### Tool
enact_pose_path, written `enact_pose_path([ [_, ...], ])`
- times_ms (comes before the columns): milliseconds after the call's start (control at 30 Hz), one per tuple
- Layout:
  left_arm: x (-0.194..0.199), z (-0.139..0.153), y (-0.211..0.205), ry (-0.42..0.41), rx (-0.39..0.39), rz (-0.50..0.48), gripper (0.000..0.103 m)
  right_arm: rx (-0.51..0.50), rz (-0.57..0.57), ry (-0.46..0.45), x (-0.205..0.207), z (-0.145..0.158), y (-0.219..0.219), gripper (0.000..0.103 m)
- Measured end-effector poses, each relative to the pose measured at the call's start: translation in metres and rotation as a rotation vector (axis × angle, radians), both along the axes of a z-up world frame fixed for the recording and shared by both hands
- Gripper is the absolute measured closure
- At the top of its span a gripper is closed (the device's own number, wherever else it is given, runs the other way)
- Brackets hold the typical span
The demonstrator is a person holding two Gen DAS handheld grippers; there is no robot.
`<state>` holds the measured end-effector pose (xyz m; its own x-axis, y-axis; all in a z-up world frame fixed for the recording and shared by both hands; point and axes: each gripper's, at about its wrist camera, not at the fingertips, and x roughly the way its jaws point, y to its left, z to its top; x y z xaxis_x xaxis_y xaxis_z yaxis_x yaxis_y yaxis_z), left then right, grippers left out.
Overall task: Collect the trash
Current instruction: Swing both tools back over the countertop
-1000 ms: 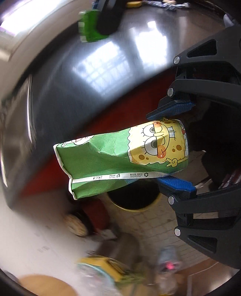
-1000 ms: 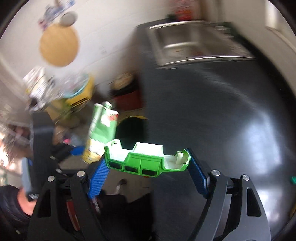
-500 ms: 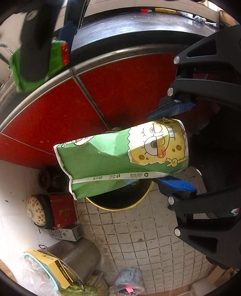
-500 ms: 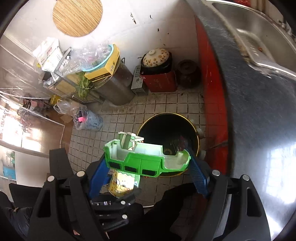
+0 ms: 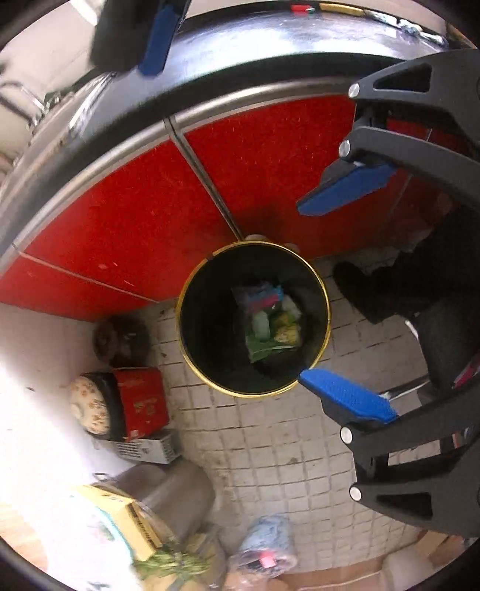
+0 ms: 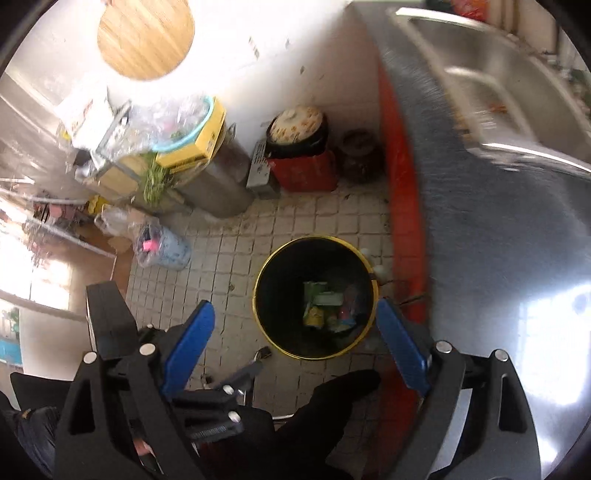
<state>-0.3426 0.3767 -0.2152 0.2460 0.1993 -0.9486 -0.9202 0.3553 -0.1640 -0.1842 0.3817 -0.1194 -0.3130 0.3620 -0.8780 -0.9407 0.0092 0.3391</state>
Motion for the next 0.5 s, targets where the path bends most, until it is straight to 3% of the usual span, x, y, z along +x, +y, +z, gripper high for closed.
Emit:
enact_pose_path([
  [167,0.045,0.054,-0.029,0.001,0.126,-0.128,0.01,0.082,-0.232,-0.061,0.075,0.058,-0.101,0.009],
  [300,0.121,0.099,-0.077,-0.04,0.216,-0.342,0.009,0.108,-0.452,-0.166,0.136,0.092,-0.21,0.009],
  [500,0.252,0.141,-0.181,-0.154,0.237,-0.722,0.009,0.111,-0.784,-0.288,0.199,0.122,-0.374,0.009],
])
